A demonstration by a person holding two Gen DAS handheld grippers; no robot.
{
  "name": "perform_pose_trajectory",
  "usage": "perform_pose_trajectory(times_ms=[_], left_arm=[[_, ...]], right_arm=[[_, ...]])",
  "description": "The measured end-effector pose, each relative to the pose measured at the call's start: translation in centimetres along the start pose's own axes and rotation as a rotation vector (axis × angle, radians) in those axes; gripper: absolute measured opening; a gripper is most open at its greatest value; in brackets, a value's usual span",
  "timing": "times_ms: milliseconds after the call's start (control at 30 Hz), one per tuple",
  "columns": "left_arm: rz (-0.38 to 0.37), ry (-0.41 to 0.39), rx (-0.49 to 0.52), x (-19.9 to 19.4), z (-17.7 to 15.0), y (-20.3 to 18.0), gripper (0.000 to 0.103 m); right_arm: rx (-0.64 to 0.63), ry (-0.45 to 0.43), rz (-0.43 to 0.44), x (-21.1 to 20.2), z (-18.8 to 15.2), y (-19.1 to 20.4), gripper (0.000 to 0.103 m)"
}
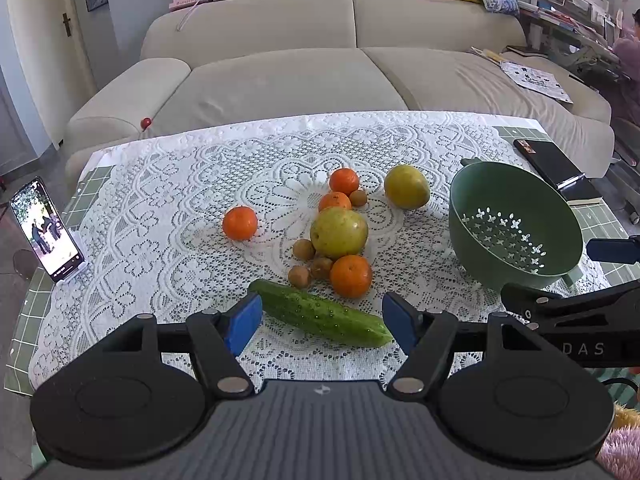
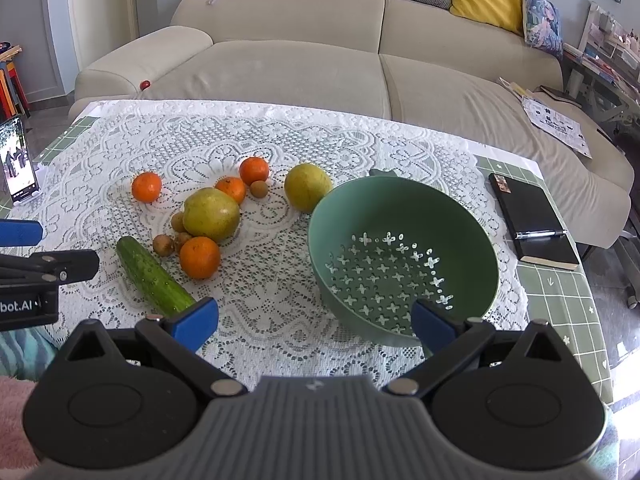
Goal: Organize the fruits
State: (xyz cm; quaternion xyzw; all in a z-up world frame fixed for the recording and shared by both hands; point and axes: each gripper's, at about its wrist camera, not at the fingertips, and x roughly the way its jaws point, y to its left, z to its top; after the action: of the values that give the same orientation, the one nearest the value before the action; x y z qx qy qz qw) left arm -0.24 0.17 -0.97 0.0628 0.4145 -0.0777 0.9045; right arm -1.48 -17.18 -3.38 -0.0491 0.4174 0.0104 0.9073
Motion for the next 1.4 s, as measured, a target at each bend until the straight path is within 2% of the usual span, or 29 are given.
perform_pose_trajectory(times_ms=[233, 467, 733, 800, 967, 1033, 1100, 1300, 1400], left_arm=[[0.008, 0.005, -0.003, 0.2, 0.1, 0.0, 0.081], [0.002, -0.004, -0.001, 0.3, 0.6, 0.4, 0.077], [-0.047, 0.011, -0.026, 0.8, 1.6, 0.9, 0.075], [-0.052, 0.01, -0.026, 1.1, 1.9, 1.0, 0.075], [-0.078, 0.012, -0.057, 2.1, 2.9, 1.4, 0.061], [-0.065, 0.009, -0.054, 2.6, 3.4, 1.4, 0.061], [-0.045, -0.003, -0.049, 3.2, 3.9, 1.5, 0.061], [-0.078, -0.019, -0.037, 4.9, 5.2, 2.0, 0.061], [-0.088, 0.001, -0.037, 6.3, 5.8, 2.0, 0.061]], right_arm=[[0.008, 0.009, 0.011, 0.2, 0.0, 0.0, 0.099], [0.051, -0.013, 0.057, 0.4, 0.4, -0.8, 0.098], [0.03, -0.017, 0.08, 1.4, 1.3, -0.7, 0.084], [0.013, -0.025, 0.09, 1.8, 1.7, -0.6, 0.075], [-0.003, -0.067, 0.14, 2.5, 2.9, -1.0, 0.065], [-0.025, -0.071, 0.146, 3.0, 3.5, -0.9, 0.062], [-0.043, -0.074, 0.163, 3.5, 4.1, -0.9, 0.053], [-0.049, -0.048, 0.239, 5.6, 6.6, -0.9, 0.053], [-0.095, -0.036, 0.24, 7.0, 7.8, -0.5, 0.053]])
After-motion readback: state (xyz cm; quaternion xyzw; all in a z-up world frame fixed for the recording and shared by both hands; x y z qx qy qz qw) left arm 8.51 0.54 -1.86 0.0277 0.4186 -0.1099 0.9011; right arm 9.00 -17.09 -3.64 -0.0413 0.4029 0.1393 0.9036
